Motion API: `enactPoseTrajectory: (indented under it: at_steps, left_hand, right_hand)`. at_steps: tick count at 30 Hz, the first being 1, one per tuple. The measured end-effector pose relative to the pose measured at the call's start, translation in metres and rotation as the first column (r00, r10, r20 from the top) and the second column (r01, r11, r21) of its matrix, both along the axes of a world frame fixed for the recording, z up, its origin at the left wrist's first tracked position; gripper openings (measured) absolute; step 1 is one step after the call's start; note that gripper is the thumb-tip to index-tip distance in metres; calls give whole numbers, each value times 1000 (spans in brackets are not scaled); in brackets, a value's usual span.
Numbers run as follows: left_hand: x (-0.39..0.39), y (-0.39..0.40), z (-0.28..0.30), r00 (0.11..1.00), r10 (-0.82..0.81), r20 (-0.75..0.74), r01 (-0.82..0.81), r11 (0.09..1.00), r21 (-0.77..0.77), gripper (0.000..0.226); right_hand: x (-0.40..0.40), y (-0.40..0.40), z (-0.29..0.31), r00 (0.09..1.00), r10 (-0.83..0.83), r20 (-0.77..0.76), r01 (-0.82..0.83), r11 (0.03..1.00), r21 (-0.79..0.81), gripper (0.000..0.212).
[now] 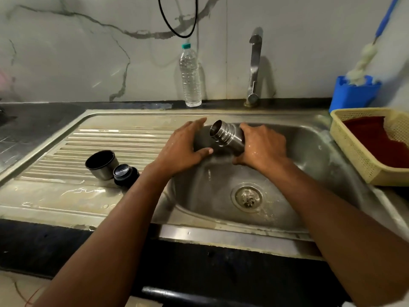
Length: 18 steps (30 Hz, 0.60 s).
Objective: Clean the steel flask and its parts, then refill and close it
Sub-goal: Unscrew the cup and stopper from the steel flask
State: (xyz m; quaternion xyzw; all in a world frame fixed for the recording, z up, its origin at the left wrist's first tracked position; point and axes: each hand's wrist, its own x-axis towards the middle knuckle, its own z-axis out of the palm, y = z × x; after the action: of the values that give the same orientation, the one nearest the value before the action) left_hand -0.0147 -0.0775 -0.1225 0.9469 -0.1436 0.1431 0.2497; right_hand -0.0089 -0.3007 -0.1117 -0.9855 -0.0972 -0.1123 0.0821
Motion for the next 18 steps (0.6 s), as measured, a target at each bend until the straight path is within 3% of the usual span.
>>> enactPoseTrajectory:
  at_steps: [3, 6, 8, 10, 12, 15, 18]
  left_hand:
    - [4, -7, 0, 996, -14, -85, -8, 969, -247, 87]
    - [18, -11, 11, 955, -88, -285, -59, 881, -470, 92]
    - [24, -16, 15, 922, -166, -349, -48, 847, -529, 94]
    - [24, -24, 9, 930, -188, -316, -37, 807, -589, 85]
    - [23, -29, -2, 954, -175, -243, 3, 818, -576, 80]
    - [23, -28, -11, 972, -206, -114, 141, 897, -419, 92]
    - [27, -23, -11, 972, -203, -115, 135, 893, -430, 99]
  right_hand:
    - [4, 2, -2, 999, -24, -28, 27, 992, 125, 82]
    - [9, 2, -15, 991, -53, -121, 89, 944, 318, 79]
    - [11, -2, -27, 979, -12, -205, 107, 882, 459, 73]
    - [13, -6, -37, 959, 75, -273, 85, 843, 532, 69]
    - [18, -5, -44, 947, 120, -297, 62, 841, 538, 65]
    - [26, 4, -51, 942, 165, -294, 39, 814, 580, 65]
    - [28, 12, -57, 949, 199, -244, 16, 745, 667, 69]
